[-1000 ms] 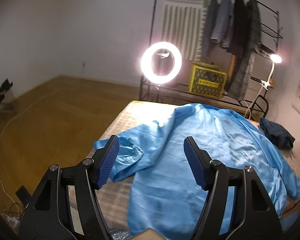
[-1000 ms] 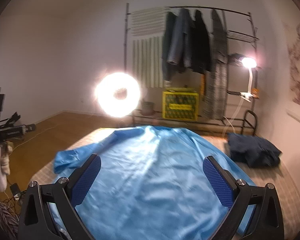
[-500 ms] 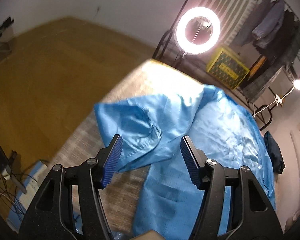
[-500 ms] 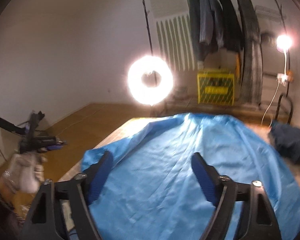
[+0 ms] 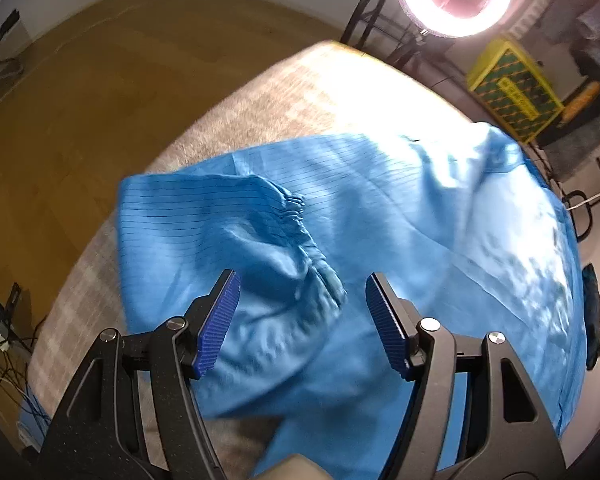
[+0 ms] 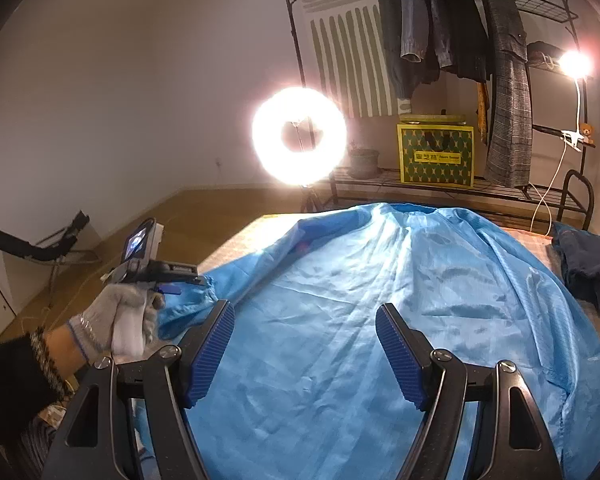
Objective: Fold large clothes
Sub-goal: 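Move the left tool to the blue coat's sleeve cuff and close on it, then lift the sleeve with the left tool and lay it across the coat body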
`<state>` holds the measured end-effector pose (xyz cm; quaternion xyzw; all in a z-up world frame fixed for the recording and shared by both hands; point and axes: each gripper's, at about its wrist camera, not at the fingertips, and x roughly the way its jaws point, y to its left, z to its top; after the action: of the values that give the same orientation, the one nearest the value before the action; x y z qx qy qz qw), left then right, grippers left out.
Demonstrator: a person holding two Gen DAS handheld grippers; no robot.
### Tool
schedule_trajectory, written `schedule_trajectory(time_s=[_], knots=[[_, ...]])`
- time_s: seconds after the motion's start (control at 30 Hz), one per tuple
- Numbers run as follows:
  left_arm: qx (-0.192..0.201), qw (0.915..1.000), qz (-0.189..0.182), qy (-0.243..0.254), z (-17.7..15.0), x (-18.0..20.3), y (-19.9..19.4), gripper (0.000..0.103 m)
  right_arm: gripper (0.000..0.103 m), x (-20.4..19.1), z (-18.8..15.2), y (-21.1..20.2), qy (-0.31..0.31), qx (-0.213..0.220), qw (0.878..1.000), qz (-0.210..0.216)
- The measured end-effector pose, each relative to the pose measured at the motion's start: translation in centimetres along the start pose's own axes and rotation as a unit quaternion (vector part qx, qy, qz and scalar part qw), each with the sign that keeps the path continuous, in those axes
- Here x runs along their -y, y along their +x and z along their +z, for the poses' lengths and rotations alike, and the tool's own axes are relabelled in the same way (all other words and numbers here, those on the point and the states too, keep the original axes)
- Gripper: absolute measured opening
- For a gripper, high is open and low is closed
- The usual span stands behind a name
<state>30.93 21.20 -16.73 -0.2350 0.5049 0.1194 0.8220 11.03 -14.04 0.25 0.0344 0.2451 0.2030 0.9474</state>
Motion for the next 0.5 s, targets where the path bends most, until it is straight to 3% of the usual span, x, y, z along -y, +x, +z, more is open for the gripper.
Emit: schedule_trajectory(time_s=[0.27, 0.37, 0.43, 0.5], knots=[[-0.025, 0.9992, 0.017, -0.025, 1.7, -1.1, 4.8, 0.067, 0.076, 0.1, -0.1, 1.0, -0.003, -0.014, 1.000, 0.002], [-0.015, 0.9993, 0.035, 0.000, 1.8, -0.7, 4.8, 0.063, 0.076, 0.2, -0.2, 1.2, -0.009, -0.018, 1.000, -0.009], [-0.011, 0.9989, 0.043, 0.011, 2.0, -0.8, 4.8, 0.032, 0.076, 0.4, -0.3, 1.3, -0.007, -0.022, 1.000, -0.013], [-0.008, 0.9990, 0.044, 0.008, 2.3, -1.6, 4.6, 0.014, 0.076, 0.7, -0.4, 1.5, -0.002, -0.027, 1.000, -0.013]])
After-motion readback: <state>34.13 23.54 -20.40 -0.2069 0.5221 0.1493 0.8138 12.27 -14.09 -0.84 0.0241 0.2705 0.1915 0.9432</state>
